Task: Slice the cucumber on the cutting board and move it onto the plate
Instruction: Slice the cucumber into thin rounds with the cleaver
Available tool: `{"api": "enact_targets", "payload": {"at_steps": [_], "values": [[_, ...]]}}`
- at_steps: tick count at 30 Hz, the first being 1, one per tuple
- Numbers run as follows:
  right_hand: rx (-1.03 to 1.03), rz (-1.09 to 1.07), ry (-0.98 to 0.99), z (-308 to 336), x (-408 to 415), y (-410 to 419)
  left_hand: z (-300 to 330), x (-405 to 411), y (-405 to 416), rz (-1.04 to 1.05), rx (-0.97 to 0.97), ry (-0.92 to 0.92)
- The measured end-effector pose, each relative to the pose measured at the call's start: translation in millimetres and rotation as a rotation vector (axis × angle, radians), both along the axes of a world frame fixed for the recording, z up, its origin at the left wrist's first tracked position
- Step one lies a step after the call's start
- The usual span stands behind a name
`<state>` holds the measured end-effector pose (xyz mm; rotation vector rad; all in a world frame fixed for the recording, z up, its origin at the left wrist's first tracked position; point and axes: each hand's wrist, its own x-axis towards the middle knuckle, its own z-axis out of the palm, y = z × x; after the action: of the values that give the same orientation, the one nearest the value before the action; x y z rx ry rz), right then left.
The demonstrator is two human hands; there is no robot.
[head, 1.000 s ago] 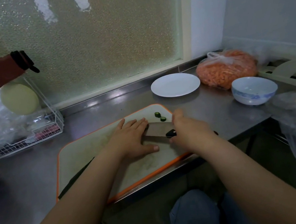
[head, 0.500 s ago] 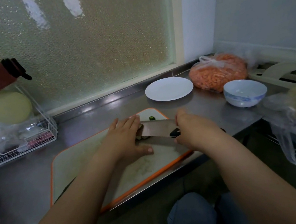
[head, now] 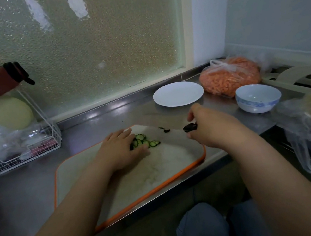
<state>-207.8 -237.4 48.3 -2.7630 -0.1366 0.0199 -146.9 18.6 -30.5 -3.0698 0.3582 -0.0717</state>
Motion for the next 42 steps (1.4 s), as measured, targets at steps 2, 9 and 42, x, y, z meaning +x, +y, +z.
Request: {"api": "enact_targets", "payload": {"at_steps": [2, 9, 42], "values": [[0.116, 0.024, 0.032, -1, 4, 6, 0, -4, 3, -0.006, -0.170, -0.115], [0.283, 0.142, 0.092, -32, 19, 59, -10, -49, 31, 0.161, -0.487, -0.351], [-0.018, 0.282, 0.158, -31, 13, 134, -31, -50, 45, 0.116, -0.489, -0.342]]}}
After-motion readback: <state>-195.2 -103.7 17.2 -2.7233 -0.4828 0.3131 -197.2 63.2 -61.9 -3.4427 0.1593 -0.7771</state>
